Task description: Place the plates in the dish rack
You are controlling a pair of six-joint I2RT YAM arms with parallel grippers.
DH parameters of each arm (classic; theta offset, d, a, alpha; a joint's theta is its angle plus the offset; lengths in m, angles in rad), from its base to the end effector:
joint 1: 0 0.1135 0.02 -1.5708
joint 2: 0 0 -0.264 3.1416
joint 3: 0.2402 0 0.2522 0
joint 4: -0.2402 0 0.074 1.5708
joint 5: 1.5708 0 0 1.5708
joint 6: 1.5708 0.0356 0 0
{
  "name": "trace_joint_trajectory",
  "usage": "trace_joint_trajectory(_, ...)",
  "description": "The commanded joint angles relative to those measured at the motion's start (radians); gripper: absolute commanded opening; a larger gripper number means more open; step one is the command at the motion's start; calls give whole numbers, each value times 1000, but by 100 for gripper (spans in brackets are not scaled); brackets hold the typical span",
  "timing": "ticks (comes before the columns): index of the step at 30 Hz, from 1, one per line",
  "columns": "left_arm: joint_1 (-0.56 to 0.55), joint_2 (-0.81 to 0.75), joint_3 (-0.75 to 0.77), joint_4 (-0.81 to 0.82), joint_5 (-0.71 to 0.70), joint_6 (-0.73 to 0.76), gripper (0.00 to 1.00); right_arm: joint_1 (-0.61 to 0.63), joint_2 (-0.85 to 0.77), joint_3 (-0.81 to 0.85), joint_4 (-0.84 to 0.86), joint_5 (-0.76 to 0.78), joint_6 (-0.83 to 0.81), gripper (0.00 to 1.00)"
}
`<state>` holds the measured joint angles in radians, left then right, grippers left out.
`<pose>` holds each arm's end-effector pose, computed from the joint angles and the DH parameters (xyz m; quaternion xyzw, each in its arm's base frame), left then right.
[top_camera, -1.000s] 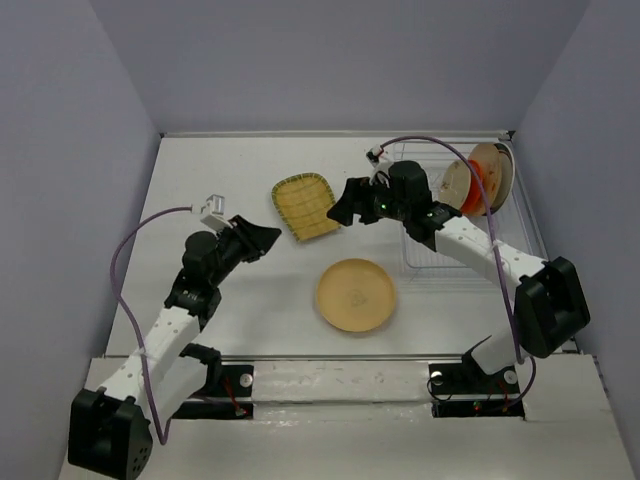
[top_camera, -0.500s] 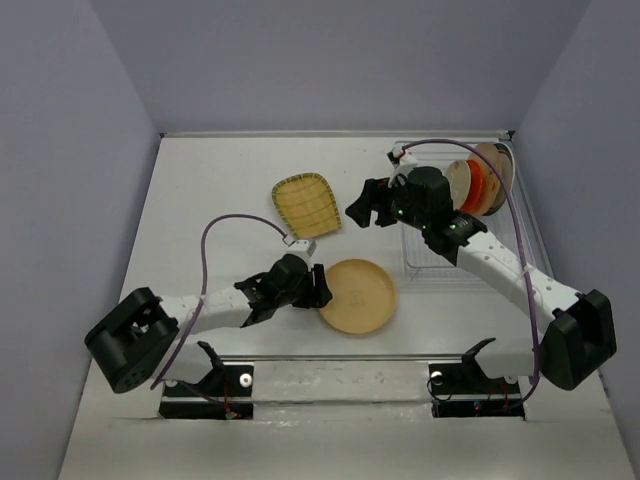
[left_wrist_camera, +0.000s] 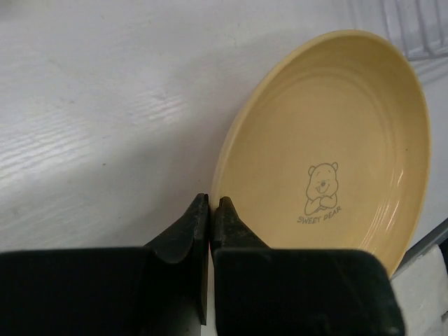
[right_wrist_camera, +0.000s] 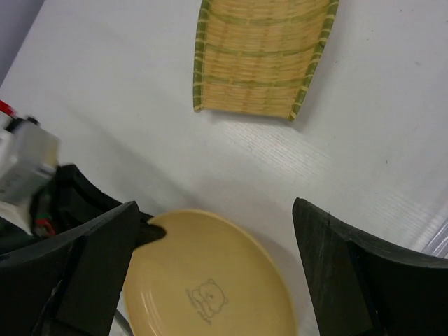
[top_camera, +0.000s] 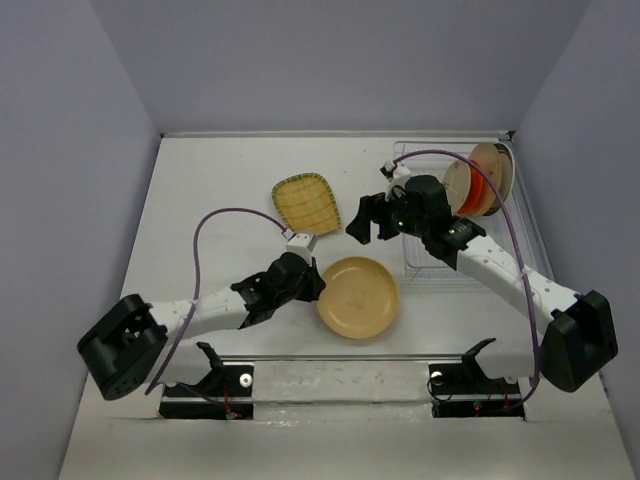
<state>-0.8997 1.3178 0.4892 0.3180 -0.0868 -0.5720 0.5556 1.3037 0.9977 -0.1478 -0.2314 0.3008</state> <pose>0.1636 -0.2011 0.1756 0.1190 0.8540 -0.3113 0.3996 0.2503 0.1650 0.3039 -0.1677 0.8278 0.3076 0.4382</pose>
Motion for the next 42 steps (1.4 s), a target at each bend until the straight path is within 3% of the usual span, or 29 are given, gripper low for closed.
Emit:
trace_joint_trajectory(1,45,-242,-11,-45,-83,55,5,0,-37,33,-71,-86,-132,98)
trace_joint_trajectory(5,51,-416,-27,-74,-51,38,5,0,-29,48,-140,-62,-172,100)
trace_joint_trajectory(9,68,-523,-23,-120,-37,29,5,0,-6,56,-194,-166,-192,100)
trace_joint_trajectory(13,76,-558,-8,-138,-48,31,5,0,12,44,-182,-337,-180,84)
trace_joint_trajectory(15,76,-580,12,-154,-53,32,8,0,23,38,-159,-396,-163,52)
trace_joint_trajectory(16,76,-589,21,-163,-66,37,22,0,20,36,-142,-396,-141,21)
trace_joint_trajectory(17,76,-600,34,-178,-77,44,30,0,17,39,-142,-375,-126,8)
trace_joint_trajectory(21,77,-678,130,-288,-134,87,73,0,-9,96,-137,-188,-56,7)
trace_joint_trajectory(22,77,-689,150,-310,-146,116,90,-9,-15,108,-139,-140,-49,7)
trace_joint_trajectory(24,77,-716,218,-402,-166,153,99,-52,-30,153,-148,43,-26,7)
trace_joint_trajectory(28,77,-762,275,-514,-252,242,99,-173,-38,257,-164,214,-9,7)
trace_joint_trajectory(30,77,-811,229,-516,-310,274,99,-198,-31,298,-165,409,-31,7)
trace_joint_trajectory(31,77,-830,209,-511,-330,276,99,-209,-23,341,-165,564,-75,7)
trace_joint_trajectory(37,85,-862,187,-479,-255,297,99,-209,112,492,-147,1040,-365,7)
trace_joint_trajectory(42,99,-878,183,-464,-171,304,99,-227,241,575,-16,1187,-613,7)
